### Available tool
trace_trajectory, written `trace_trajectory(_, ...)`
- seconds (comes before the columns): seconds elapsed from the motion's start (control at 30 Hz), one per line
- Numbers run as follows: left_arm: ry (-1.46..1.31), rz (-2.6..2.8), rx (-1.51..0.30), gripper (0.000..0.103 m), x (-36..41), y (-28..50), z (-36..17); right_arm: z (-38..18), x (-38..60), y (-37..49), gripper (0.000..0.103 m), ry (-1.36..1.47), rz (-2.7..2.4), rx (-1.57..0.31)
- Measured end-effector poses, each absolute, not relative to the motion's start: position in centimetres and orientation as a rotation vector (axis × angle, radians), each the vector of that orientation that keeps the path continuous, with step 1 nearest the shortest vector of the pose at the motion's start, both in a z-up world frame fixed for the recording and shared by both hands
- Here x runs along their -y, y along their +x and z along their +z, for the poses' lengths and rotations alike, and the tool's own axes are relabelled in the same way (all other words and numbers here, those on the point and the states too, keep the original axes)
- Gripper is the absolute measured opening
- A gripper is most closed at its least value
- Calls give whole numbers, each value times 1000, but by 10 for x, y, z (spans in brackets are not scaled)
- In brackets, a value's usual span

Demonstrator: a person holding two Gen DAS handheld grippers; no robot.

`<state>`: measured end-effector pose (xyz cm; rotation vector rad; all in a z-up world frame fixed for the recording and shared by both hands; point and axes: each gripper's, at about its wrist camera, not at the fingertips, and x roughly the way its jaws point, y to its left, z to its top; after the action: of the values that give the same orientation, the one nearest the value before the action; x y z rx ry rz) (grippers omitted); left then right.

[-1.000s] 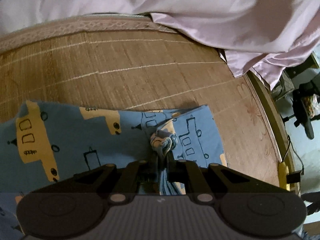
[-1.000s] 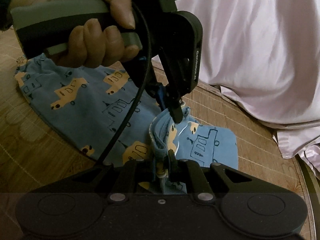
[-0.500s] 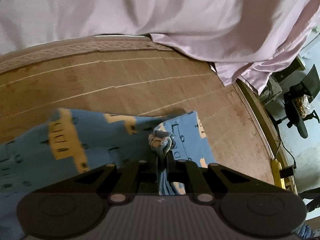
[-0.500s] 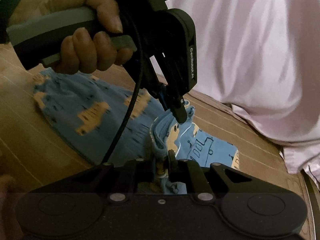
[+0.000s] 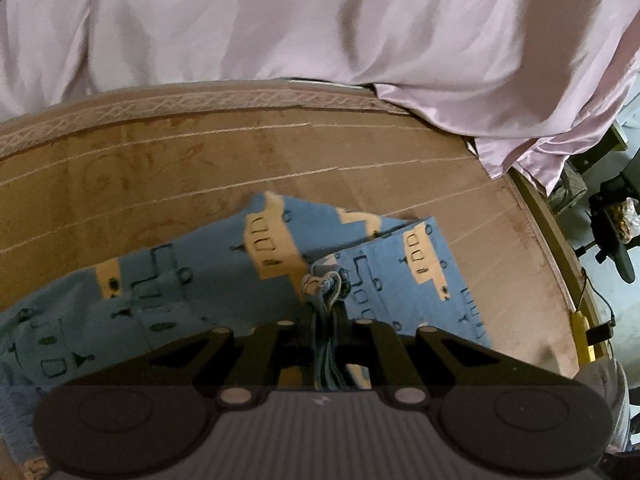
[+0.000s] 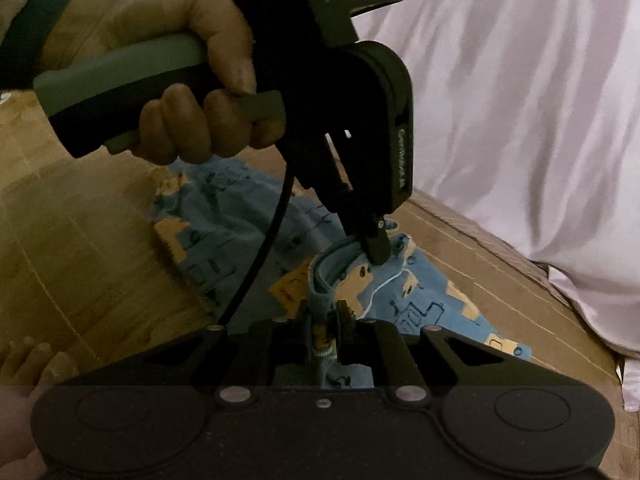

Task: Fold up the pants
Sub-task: 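Lift the cuff end with both grippers and carry it over the pants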

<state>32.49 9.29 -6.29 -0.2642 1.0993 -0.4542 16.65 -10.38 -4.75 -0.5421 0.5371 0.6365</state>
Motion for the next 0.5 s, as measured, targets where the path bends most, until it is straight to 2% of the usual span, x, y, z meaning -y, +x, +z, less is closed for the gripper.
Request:
trace_trajectory(0.13,-235,-452,-1114,9,-96,324,-79,-63,97,171,13,-556,654,-584)
trace_trajectory(0.2,-207,-434,-1118,13,-96,323,-85,-69,96,172,18,-563,666,-595)
trace_trajectory(0.3,-171,-383,-1095,34,-98,318,-86,-66,104,169,32,-531,691,-582)
trace_trajectory(0.37,-151,-350,-1077,55,-102,312,-83,-59,116,167,52,-513,691,-551)
trace_trajectory(0.43,-149,-309,-1057,64,-106,302,-79,-52,130,169,62,-497,673,-525)
trace_trajectory(0.5,-142,-279,-1014,66,-110,286,-75,-49,144,178,70,-484,625,-514)
